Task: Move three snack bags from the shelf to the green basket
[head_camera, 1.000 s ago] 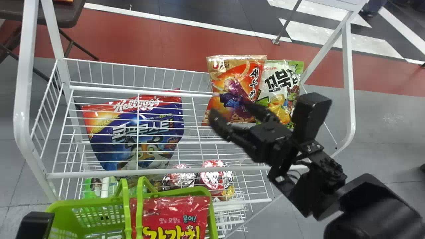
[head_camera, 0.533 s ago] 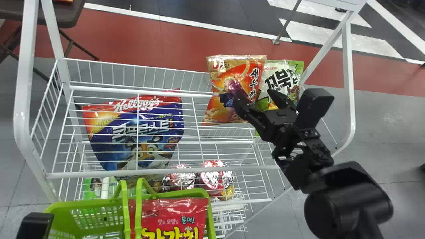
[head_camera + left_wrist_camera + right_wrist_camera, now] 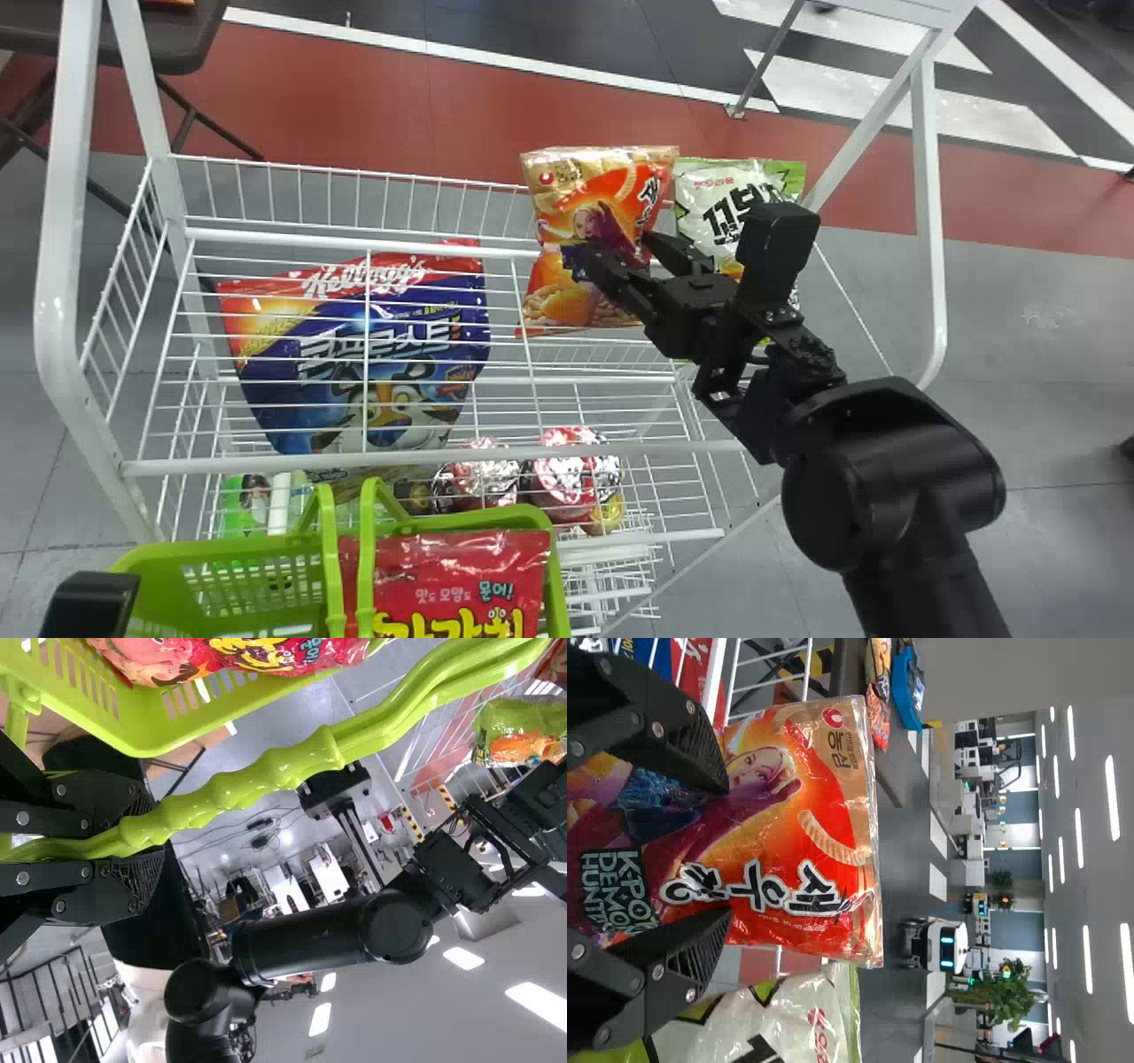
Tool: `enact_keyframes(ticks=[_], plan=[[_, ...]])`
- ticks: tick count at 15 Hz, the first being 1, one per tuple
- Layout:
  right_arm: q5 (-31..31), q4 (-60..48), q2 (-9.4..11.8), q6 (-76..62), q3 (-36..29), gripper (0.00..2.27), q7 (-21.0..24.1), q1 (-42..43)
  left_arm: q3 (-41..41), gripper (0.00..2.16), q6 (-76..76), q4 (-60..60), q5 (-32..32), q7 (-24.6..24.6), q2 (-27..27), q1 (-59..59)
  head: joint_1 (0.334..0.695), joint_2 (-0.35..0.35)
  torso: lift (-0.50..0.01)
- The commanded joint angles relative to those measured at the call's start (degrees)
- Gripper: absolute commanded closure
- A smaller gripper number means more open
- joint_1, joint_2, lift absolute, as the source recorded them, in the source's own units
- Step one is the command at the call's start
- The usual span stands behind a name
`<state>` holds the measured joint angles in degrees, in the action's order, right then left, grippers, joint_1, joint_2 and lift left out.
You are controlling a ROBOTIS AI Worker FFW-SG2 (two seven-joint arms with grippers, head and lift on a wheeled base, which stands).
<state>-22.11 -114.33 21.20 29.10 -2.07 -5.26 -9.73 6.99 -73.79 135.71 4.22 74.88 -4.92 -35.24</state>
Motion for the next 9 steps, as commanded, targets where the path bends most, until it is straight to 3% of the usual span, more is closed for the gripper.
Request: enact_keyframes(ticks=[1, 4, 7, 9], plan=[[-0.04, -2.83, 0.07, 0.57, -0.57, 2.24, -0.54, -1.26, -0.14, 1.84, 0.0, -0.01, 0.0, 0.0, 0.0, 0.0, 0.695, -0.35, -0.043], [-1.97, -9.86, 0.77, 5.32, -3.12, 2.24, -1.07, -4.16, -0.14, 1.84, 0.0, 0.17, 0.0, 0.0, 0.0, -0.09, 0.695, -0.35, -0.043], [-7.07, -21.72, 2.79, 22.02, -9.0, 2.24, -3.18, -7.68, -0.31, 1.84, 0.0, 0.17, 0.0, 0.0, 0.0, -0.09, 0.695, -0.35, -0.043], [-13.93, -30.34, 3.58, 36.26, -16.04, 2.24, -4.23, -9.96, -0.23, 1.84, 0.0, 0.17, 0.0, 0.0, 0.0, 0.09, 0.695, -0.35, -0.043]])
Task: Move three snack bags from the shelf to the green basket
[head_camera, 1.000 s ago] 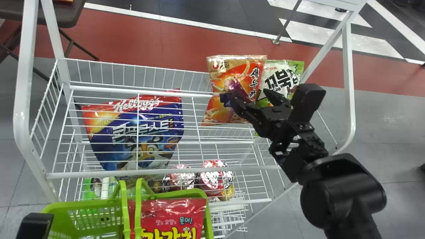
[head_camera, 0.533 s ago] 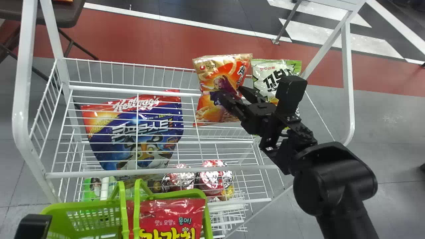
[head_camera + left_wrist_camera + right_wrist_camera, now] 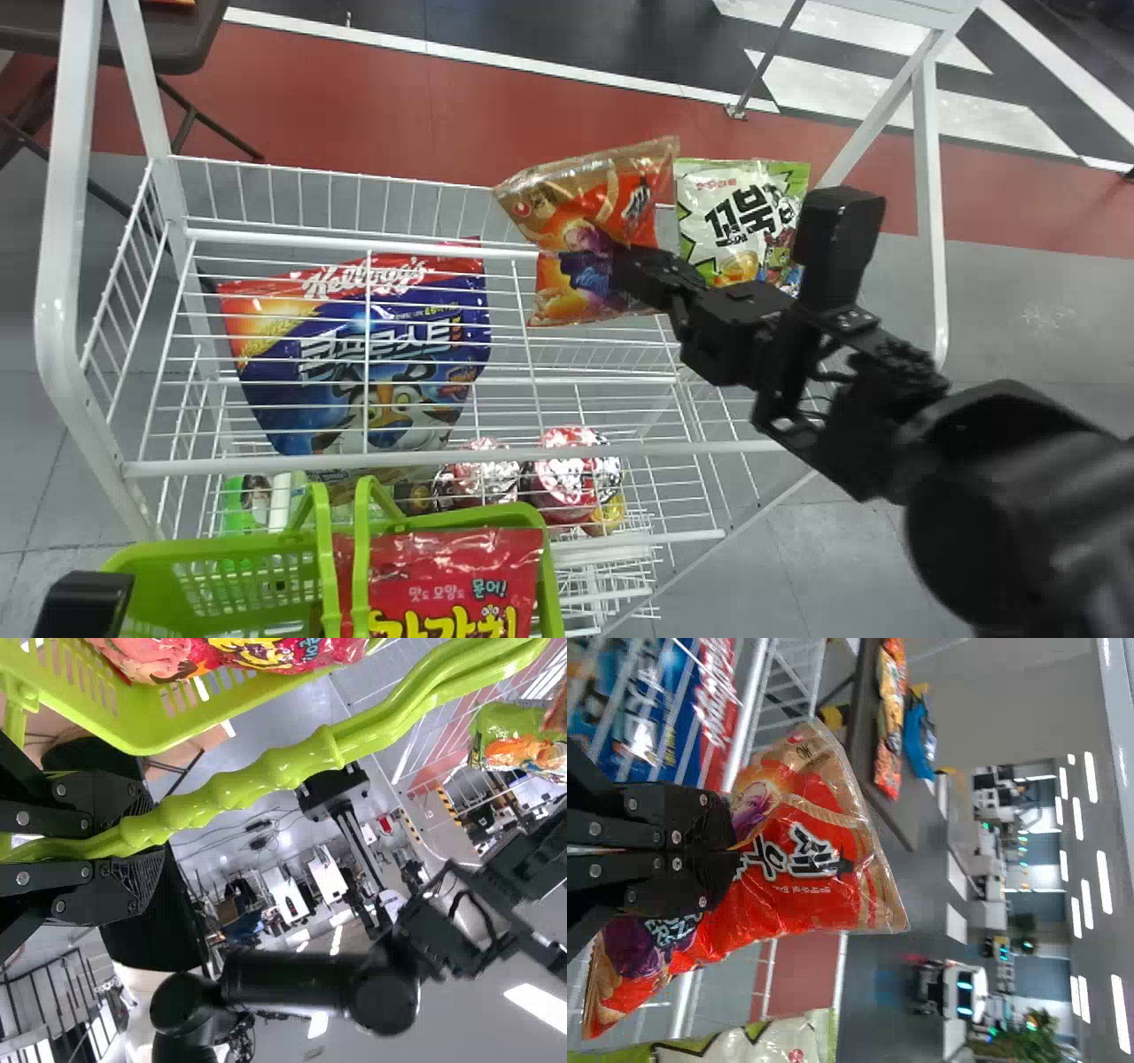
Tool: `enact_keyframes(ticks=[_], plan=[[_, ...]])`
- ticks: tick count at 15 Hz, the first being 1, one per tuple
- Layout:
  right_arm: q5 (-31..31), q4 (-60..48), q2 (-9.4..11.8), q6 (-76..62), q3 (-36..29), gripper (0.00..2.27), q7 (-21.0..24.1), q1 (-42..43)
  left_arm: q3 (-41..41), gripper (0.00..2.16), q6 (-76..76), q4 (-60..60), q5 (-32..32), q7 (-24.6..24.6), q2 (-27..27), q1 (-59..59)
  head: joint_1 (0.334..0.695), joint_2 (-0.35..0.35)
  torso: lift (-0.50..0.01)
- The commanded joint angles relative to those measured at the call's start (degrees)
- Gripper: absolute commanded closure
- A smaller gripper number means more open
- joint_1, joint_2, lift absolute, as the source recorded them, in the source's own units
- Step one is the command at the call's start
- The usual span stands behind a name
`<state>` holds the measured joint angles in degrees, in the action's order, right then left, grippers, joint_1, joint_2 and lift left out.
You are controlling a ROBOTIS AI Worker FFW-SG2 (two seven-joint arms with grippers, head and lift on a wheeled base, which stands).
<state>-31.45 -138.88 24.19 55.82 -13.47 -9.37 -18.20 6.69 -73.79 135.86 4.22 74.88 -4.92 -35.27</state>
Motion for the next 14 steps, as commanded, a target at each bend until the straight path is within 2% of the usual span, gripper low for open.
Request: enact_keyframes(ticks=[1, 3, 4, 6, 8, 11, 14], plan=[[-8.1, -9.39, 0.77, 17.09, -8.06, 2.24, -0.3, -2.11, 0.07, 1.84, 0.0, 0.02, 0.0, 0.01, 0.0, 0.2, 0.695, -0.35, -0.043], [-12.93, -16.42, -0.02, 33.62, -14.3, 2.24, -1.45, -3.6, 0.07, 1.84, 0.0, -0.07, 0.0, -0.08, 0.0, 0.29, 0.695, -0.35, -0.043], [-15.75, -19.23, -1.87, 34.26, -17.73, 2.24, -2.41, -4.66, 0.16, 1.84, 0.0, -0.07, 0.09, 0.01, 0.0, 0.29, 0.695, -0.35, -0.043], [-25.41, -21.61, -4.77, 34.26, -25.55, 2.24, -4.35, -6.06, 0.16, 1.84, 0.0, 0.02, 0.09, 0.01, 0.0, 0.29, 0.695, -0.35, -0.043], [-34.12, -21.96, -6.7, 34.26, -30.73, 2.24, -4.87, -6.59, 0.42, 1.84, 0.0, -0.07, 0.0, -0.26, 0.0, 0.29, 0.695, -0.35, -0.043], [-37.46, -21.78, -8.81, 34.26, -31.0, 2.24, -6.19, -8.17, 0.95, 1.84, -0.35, 0.11, -0.17, -0.43, 0.09, 0.29, 0.695, -0.35, -0.043], [-38.07, -20.99, -10.57, 34.26, -26.95, 2.24, -4.7, -10.63, 1.13, 1.84, -0.53, 0.28, -0.61, -0.52, 0.09, 0.03, 0.695, -0.35, -0.043]])
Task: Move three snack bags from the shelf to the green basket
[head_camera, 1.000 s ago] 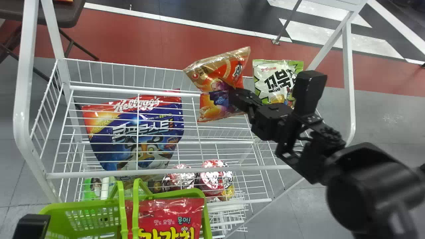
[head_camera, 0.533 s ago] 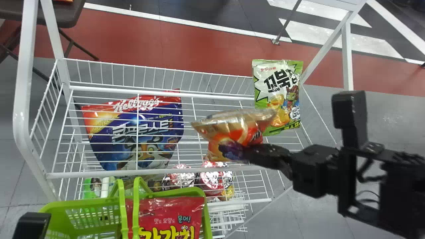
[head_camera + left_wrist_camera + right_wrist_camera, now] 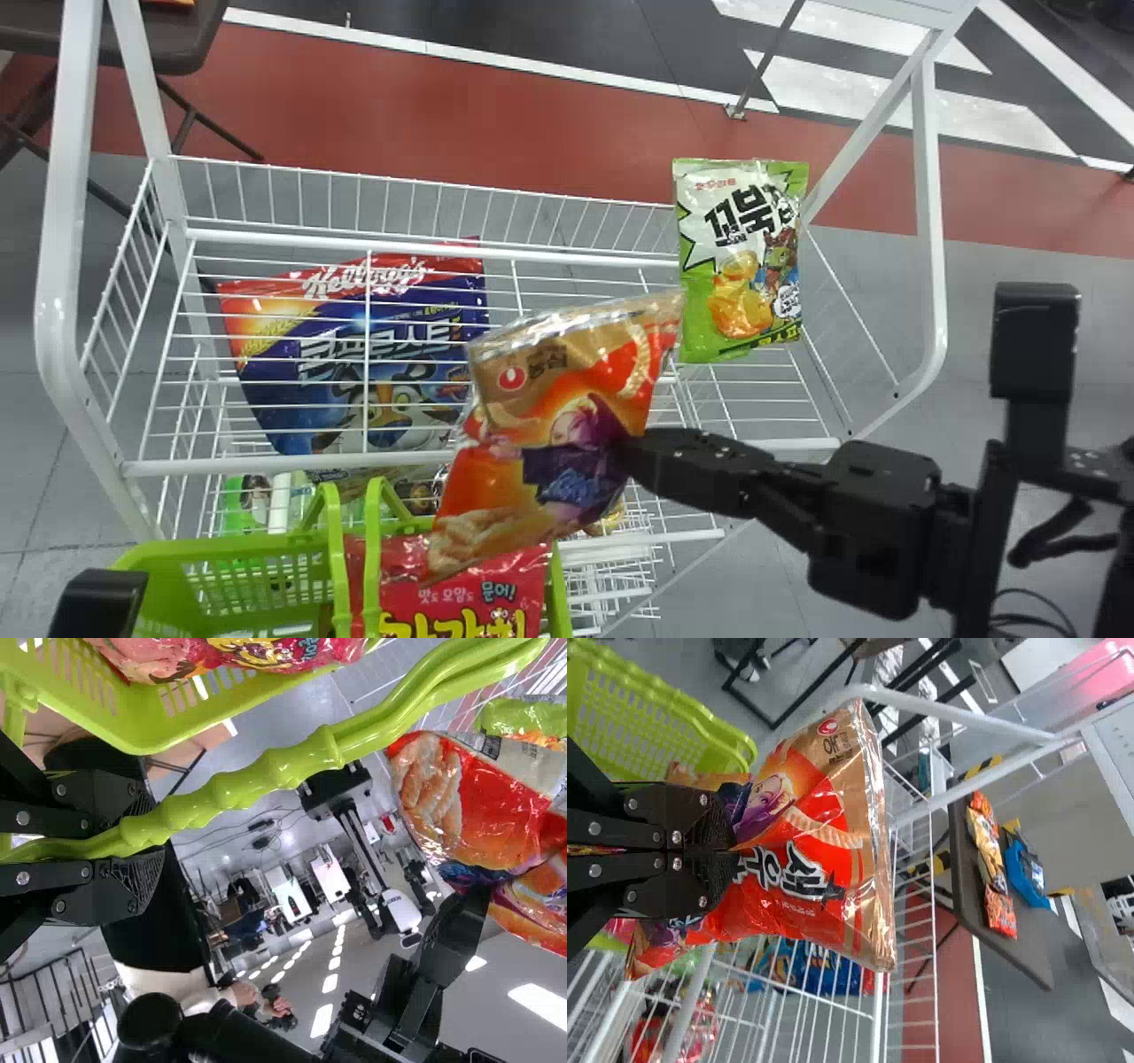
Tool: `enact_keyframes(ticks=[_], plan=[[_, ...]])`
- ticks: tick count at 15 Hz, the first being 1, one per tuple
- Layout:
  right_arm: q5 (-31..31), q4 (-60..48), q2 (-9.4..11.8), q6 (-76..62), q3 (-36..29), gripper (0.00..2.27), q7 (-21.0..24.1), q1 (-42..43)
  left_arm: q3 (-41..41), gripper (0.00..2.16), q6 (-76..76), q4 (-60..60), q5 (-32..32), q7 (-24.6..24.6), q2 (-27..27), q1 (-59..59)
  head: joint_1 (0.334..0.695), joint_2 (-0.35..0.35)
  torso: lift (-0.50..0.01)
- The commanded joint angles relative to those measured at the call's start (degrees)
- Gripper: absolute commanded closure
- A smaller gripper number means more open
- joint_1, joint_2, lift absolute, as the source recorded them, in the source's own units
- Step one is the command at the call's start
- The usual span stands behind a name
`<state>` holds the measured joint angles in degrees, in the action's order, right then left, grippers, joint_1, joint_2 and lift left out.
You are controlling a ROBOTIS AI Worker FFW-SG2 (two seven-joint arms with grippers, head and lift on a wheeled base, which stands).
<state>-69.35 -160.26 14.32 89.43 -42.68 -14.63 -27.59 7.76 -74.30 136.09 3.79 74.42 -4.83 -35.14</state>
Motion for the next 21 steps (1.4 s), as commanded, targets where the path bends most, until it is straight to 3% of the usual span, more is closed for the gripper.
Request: enact_keyframes(ticks=[1, 5, 12, 16, 21], plan=[[-0.09, 1.09, -1.05, 0.65, 4.09, 2.24, 1.97, -2.3, 0.23, 1.84, -0.02, 0.05, -0.36, -0.15, 0.0, -0.19, 0.695, -0.35, -0.043], [0.35, 3.28, -1.05, 0.65, 9.19, 2.24, 6.72, -3.79, 0.85, 1.84, -0.02, 0.14, -0.71, -0.42, 0.09, -0.19, 0.695, -0.35, -0.043], [5.01, 18.14, 1.06, 0.65, 25.62, 2.24, 15.42, -3.61, 1.11, 1.84, -0.02, 0.49, -0.89, -0.59, 0.09, -0.28, 0.695, -0.35, -0.043], [8.0, 26.66, 1.94, 0.65, 31.43, 2.24, 17.62, -2.47, 1.11, 1.84, -0.02, 0.4, -0.89, -0.59, 0.17, -0.1, 0.695, -0.35, -0.043], [15.47, 27.37, 3.08, 0.65, 35.38, 2.24, 19.37, -1.59, 0.67, 1.84, -0.02, 0.49, -0.89, -0.24, 0.09, -0.19, 0.695, -0.35, -0.043]])
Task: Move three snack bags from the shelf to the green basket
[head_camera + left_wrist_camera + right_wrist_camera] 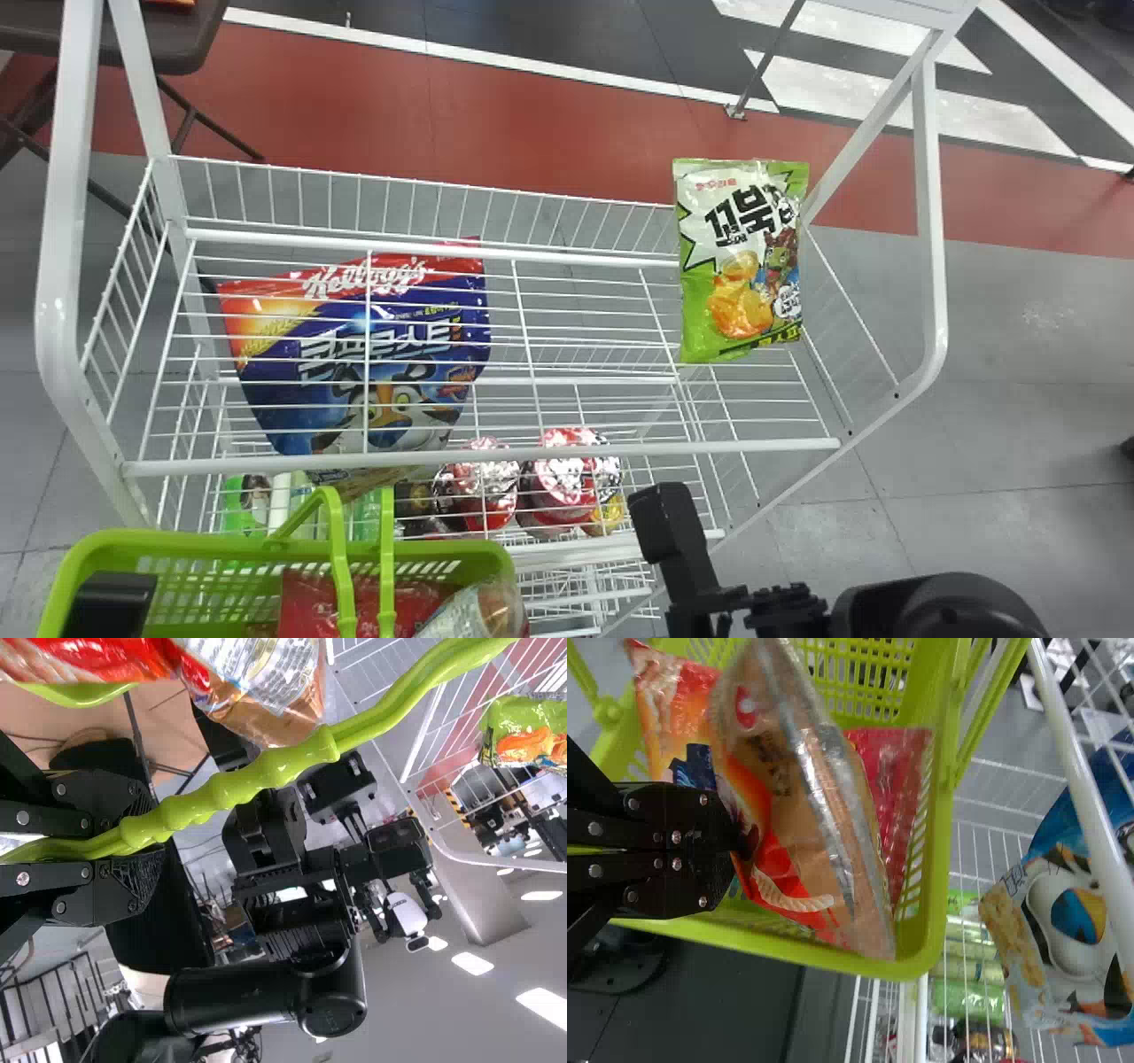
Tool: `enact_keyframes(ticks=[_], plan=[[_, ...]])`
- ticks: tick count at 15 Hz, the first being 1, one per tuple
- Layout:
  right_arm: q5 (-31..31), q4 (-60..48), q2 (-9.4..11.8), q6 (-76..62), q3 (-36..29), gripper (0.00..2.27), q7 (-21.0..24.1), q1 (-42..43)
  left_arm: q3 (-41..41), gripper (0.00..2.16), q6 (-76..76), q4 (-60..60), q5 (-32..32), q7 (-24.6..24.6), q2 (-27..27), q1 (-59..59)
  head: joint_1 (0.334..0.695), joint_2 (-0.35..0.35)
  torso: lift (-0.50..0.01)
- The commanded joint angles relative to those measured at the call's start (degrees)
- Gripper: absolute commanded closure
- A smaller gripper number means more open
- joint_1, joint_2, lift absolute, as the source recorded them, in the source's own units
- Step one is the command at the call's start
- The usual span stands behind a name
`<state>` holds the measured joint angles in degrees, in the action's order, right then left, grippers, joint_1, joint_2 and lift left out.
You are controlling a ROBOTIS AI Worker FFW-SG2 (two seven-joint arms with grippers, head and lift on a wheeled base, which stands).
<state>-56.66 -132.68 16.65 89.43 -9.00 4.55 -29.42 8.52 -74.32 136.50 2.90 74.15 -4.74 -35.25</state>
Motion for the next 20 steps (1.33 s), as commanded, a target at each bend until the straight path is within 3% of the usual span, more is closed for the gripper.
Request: enact_keyframes(ticks=[1, 2, 3, 4, 5, 6, 10, 13, 15, 17, 20], plan=[[3.58, -0.47, 0.84, 0.65, 2.15, 2.24, 0.2, 0.24, -0.17, 1.84, 0.0, -0.01, 0.0, 0.03, -0.01, 0.01, 0.695, -0.35, -0.043], [3.58, -1.53, 1.02, 0.65, 2.06, 2.16, 0.2, 0.07, -0.17, 1.84, 0.0, -0.01, 0.0, -0.06, 0.08, 0.01, 0.695, -0.35, -0.043], [3.49, -3.99, 1.02, 0.65, 0.74, 1.85, 0.2, -0.9, -0.17, 1.84, 0.0, -0.01, 0.0, -0.06, -0.01, 0.1, 0.695, -0.35, -0.043], [3.4, -7.15, 1.02, 0.65, -0.58, 1.16, 0.2, -2.04, -0.17, 1.84, 0.0, -0.09, 0.0, -0.06, -0.01, 0.1, 0.695, -0.35, -0.043], [3.49, -10.76, 1.02, 0.65, -2.33, 0.14, 0.11, -2.92, -0.08, 1.84, 0.0, -0.09, 0.0, -0.06, -0.01, 0.19, 0.695, -0.35, -0.043], [3.31, -13.66, 0.84, 0.65, -4.0, 0.0, -0.07, -3.36, -0.08, 1.84, 0.0, -0.09, 0.0, -0.14, 0.08, 0.19, 0.695, -0.35, -0.043], [3.49, -20.51, 0.14, 0.65, -9.19, 0.05, -5.87, -3.45, 0.01, 1.84, -0.18, -0.01, 0.0, 0.03, -0.01, 0.19, 0.695, -0.35, -0.043], [3.84, -25.52, -2.5, 0.65, -15.17, 0.06, -11.76, -3.8, -0.17, 1.84, 0.0, -0.01, 0.09, 0.03, -0.01, 0.19, 0.695, -0.35, -0.043], [9.55, -26.58, -4.08, 0.65, -15.6, 0.06, -15.8, -5.47, -0.08, 1.84, 0.0, -0.18, 0.09, 0.12, -0.01, 0.19, 0.695, -0.35, -0.043], [16.85, -25.44, -4.78, -2.63, -12.7, 0.06, -15.98, -6.44, -0.08, 1.84, 0.35, -0.53, 0.09, 0.03, -0.01, 0.36, 0.695, -0.35, -0.043], [29.42, -21.13, -5.84, -28.12, -4.88, 0.09, -19.31, -10.57, 0.09, 1.84, 1.58, -2.12, 0.18, -0.06, -0.01, 0.98, 0.695, -0.35, -0.043]])
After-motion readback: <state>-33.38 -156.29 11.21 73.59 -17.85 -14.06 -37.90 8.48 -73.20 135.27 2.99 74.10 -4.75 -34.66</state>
